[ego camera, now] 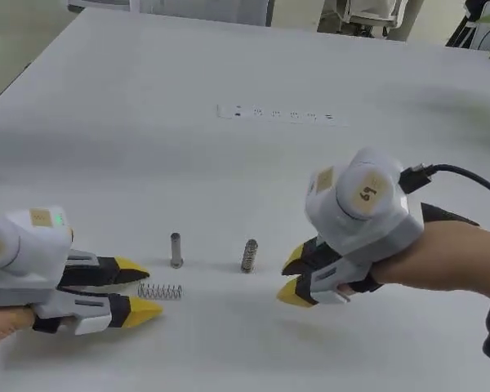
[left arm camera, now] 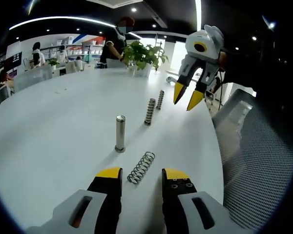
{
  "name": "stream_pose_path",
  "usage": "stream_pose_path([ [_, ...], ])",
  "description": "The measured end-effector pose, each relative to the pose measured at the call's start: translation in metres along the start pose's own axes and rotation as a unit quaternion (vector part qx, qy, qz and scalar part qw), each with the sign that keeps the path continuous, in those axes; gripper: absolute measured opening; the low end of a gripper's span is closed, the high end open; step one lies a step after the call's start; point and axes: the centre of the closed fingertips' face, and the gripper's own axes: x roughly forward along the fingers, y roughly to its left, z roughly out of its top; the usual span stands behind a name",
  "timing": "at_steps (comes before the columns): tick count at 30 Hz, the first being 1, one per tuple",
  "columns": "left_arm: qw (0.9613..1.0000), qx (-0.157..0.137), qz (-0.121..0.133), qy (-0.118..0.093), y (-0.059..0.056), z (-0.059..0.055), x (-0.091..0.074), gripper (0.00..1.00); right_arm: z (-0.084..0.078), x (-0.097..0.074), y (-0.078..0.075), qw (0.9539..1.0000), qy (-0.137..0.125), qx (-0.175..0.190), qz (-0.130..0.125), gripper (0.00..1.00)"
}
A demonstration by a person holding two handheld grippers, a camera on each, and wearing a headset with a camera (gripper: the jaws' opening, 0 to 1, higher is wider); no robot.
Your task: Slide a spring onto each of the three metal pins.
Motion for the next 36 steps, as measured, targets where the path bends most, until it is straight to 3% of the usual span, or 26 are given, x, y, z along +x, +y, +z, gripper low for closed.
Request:
stream_pose_path([
  [14, 0.9998, -0.001, 0.019, -0.002, 0.0, -0.005, -0.002, 0.11, 0.001, 0.0, 0.003, 1.0, -0.003, -0.003, 0.003, 0.16],
  [23, 0.9997, 0.007, 0.025, 0.005, -0.006, -0.008, -0.006, 0.05, 0.005, 0.002, 0.007, 0.9999, -0.007, -0.009, 0.007, 0.15],
  [36, 0.9992, 0.008, 0.037, -0.01, -0.013, -0.005, -0.013, 0.02, 0.012, 0.003, 0.011, 0.9996, -0.013, -0.023, 0.012, 0.15],
])
